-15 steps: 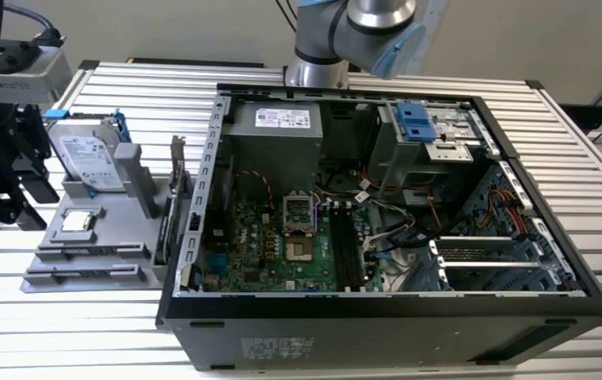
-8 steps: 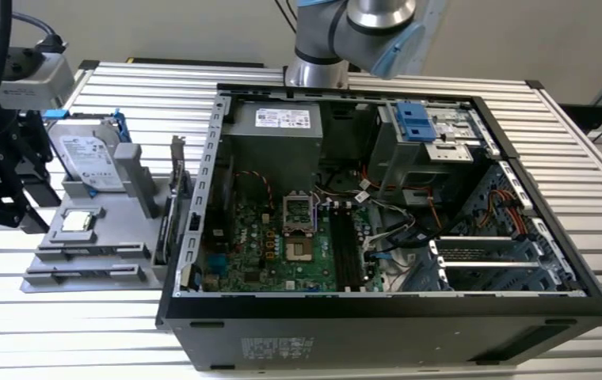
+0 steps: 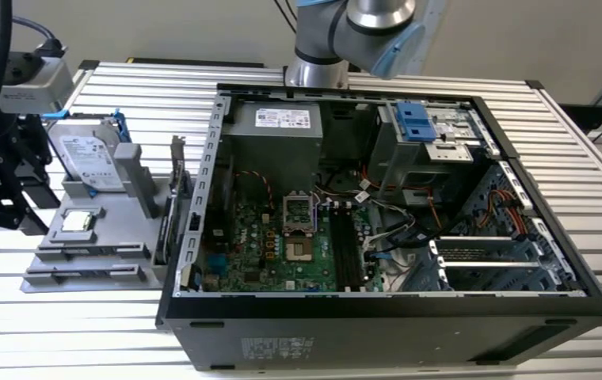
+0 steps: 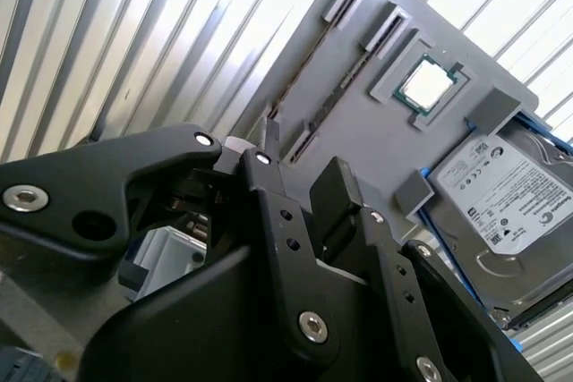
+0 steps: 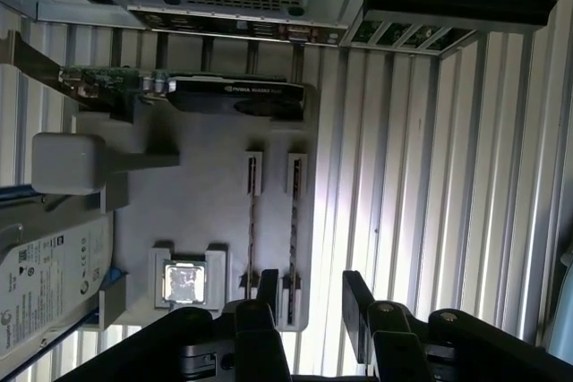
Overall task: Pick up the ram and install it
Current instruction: 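Pick up the ram and move it above insertion slot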
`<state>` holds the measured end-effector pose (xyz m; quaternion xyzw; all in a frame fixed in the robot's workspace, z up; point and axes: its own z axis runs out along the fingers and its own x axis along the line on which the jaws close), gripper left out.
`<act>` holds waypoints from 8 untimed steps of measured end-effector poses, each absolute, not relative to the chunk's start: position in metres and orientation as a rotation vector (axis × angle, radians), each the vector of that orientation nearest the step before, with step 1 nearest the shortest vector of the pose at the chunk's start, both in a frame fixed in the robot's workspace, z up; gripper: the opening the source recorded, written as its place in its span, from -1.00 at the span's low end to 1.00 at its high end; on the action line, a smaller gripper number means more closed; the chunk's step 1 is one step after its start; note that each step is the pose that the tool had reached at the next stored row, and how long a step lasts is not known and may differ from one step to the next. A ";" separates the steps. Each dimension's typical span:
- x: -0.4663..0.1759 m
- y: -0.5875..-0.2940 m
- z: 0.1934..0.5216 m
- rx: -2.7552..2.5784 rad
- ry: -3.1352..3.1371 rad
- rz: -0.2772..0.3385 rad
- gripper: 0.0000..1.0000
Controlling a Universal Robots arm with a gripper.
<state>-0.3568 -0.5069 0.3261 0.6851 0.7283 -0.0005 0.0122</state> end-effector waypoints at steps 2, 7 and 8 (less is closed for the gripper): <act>-0.357 -0.507 0.326 2.136 2.270 -0.002 1.00; -0.360 -0.506 0.325 2.136 2.270 -0.002 1.00; -0.360 -0.506 0.325 2.136 2.270 -0.002 1.00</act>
